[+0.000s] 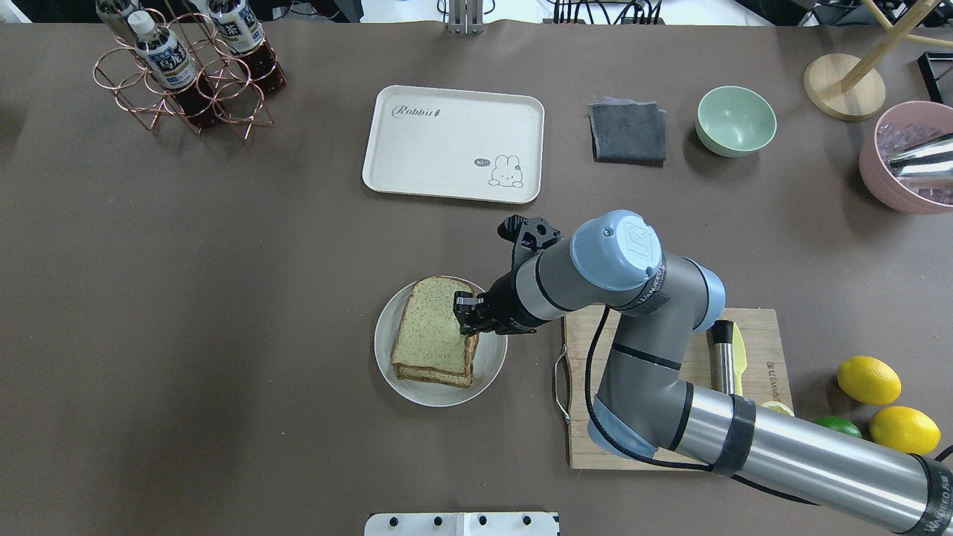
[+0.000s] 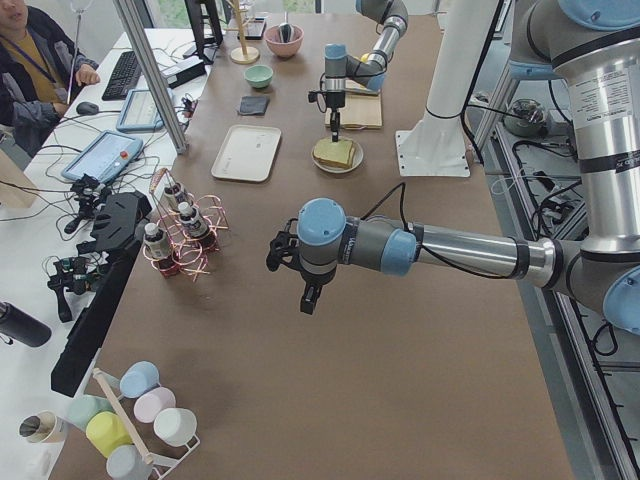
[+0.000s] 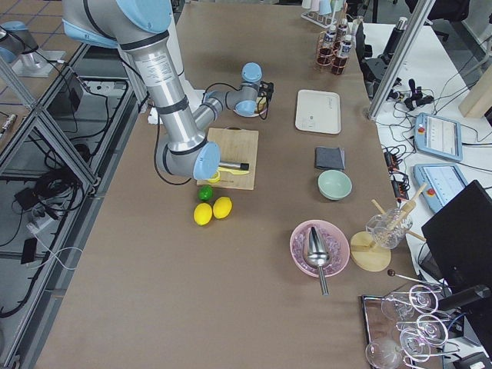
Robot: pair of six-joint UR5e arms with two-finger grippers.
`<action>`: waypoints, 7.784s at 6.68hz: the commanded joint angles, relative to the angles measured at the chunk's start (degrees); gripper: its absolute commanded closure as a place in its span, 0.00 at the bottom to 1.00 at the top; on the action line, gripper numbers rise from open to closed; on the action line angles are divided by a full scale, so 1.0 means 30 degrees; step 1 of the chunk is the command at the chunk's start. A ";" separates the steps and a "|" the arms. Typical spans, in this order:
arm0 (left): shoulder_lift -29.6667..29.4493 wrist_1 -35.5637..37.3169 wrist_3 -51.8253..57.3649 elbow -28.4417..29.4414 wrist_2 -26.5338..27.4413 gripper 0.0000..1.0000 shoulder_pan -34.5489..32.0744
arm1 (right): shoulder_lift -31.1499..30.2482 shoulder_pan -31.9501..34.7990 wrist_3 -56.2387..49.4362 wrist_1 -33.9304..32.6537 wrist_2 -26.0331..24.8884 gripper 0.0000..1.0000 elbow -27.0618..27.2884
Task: Make sandwich and place on tray
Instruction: 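Lower the bread slice onto the egg toast and open the right gripper, then withdraw the right gripper while the left gripper reaches to the plate rim, then grasp the white plate rim with the left gripper, then slide the plate with the left gripper onto the white tray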
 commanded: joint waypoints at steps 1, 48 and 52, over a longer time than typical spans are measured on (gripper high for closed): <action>0.0000 0.0000 -0.0008 -0.0026 0.0000 0.02 0.0015 | -0.0313 -0.0030 -0.0075 0.0003 0.0135 1.00 0.0302; -1.9637 -1.1016 -2.5301 1.3657 0.5838 1.00 1.4087 | -1.8329 1.5086 -1.8151 -0.0115 0.8864 0.01 0.4404; -2.4395 -1.2678 -2.3359 2.2454 0.5535 1.00 1.2262 | -1.8623 1.5262 -1.8151 -0.0114 0.8865 0.01 0.4785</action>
